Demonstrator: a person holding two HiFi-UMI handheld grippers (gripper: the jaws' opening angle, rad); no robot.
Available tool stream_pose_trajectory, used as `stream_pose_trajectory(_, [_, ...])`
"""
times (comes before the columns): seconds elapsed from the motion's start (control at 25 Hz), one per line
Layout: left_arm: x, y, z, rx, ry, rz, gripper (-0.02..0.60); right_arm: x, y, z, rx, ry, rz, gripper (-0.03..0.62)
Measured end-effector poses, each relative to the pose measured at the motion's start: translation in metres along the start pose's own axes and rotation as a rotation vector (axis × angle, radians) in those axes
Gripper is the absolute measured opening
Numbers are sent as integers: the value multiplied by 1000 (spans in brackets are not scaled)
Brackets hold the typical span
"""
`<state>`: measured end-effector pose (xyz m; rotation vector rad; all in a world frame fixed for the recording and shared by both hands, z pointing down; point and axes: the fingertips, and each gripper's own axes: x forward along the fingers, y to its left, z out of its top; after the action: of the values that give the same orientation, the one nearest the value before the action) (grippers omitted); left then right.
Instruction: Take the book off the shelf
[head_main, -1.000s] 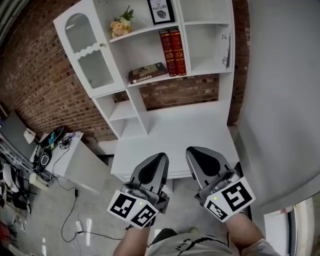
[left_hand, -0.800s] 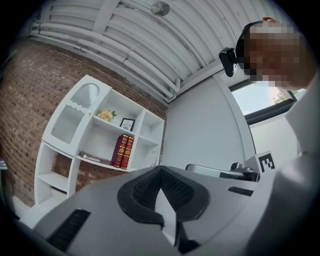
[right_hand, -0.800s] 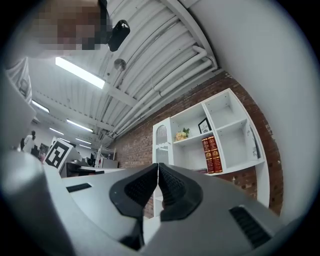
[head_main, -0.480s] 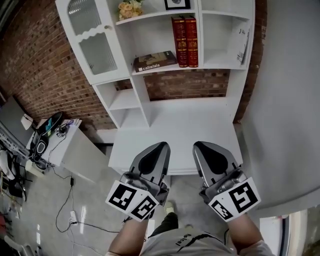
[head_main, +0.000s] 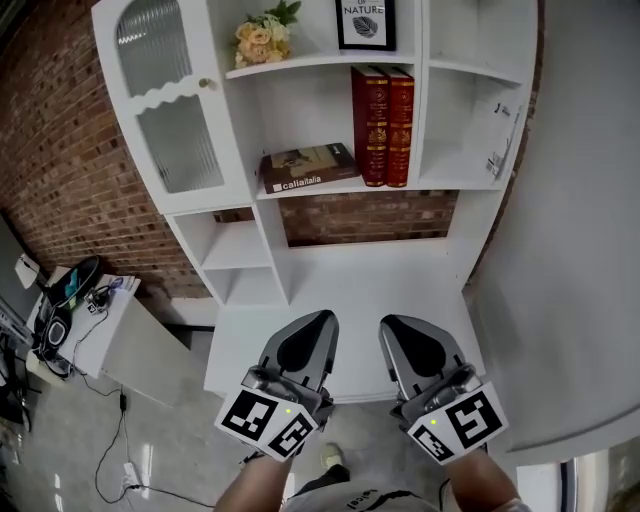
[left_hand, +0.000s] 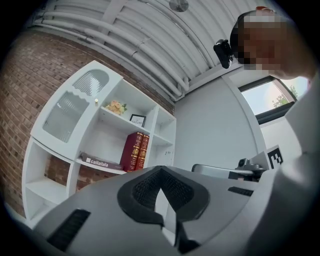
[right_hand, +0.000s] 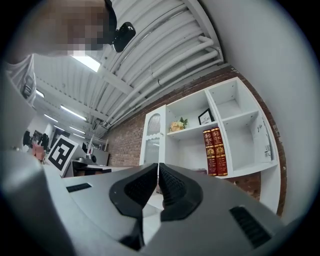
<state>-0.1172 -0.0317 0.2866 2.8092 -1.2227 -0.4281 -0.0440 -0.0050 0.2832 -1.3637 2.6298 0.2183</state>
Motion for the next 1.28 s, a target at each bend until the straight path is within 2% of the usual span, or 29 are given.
stream_pose_trajectory(0.24, [29,56,0,-10,12,-44,3,58,-16,-18,0,27,-62,17])
stream_pose_trajectory(0.52, [49,95,1,-20,-1,-89,3,100,-23,-30,-23,42,-109,17])
stream_pose_trajectory(0.72, [60,104,-8,-33,16,-104,3,110,-32,-38,-18,54,-135,17])
stream_pose_trajectory(0.96, [89,96,-10,-23,15,-132,3,113,-56,-34,-22,36,-150,17])
stream_pose_trajectory(1.28, [127,98,-2,14,0,-99,3,132,-90,-22,-32,14,-100,17])
